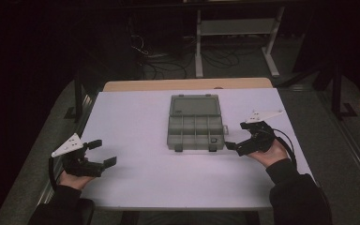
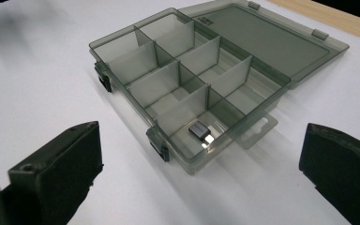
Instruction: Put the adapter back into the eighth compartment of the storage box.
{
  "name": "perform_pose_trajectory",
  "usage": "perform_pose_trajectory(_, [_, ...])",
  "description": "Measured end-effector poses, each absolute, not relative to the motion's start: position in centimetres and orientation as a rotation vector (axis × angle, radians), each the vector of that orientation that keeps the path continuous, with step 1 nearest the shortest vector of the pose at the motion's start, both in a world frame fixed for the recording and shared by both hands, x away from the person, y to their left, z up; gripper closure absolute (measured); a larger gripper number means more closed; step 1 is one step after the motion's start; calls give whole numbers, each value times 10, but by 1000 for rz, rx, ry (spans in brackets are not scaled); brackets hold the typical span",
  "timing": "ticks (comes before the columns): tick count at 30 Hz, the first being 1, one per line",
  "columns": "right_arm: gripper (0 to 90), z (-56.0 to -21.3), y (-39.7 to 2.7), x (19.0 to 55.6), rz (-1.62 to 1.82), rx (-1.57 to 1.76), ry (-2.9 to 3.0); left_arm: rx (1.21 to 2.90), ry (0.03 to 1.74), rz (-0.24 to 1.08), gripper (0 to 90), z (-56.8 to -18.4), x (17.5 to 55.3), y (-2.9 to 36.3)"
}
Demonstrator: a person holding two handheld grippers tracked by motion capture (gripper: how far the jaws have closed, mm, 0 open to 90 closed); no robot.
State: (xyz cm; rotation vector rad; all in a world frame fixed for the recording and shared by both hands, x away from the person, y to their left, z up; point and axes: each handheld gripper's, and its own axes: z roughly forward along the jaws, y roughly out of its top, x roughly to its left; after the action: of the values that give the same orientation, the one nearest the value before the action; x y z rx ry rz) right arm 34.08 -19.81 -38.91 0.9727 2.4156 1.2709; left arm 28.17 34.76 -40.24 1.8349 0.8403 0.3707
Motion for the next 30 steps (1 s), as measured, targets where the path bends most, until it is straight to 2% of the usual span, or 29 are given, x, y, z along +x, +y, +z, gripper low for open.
perform_pose_trajectory(30, [0, -407, -240, 309, 1345, 1039, 2279, 1833, 847, 381, 0, -402, 281, 348])
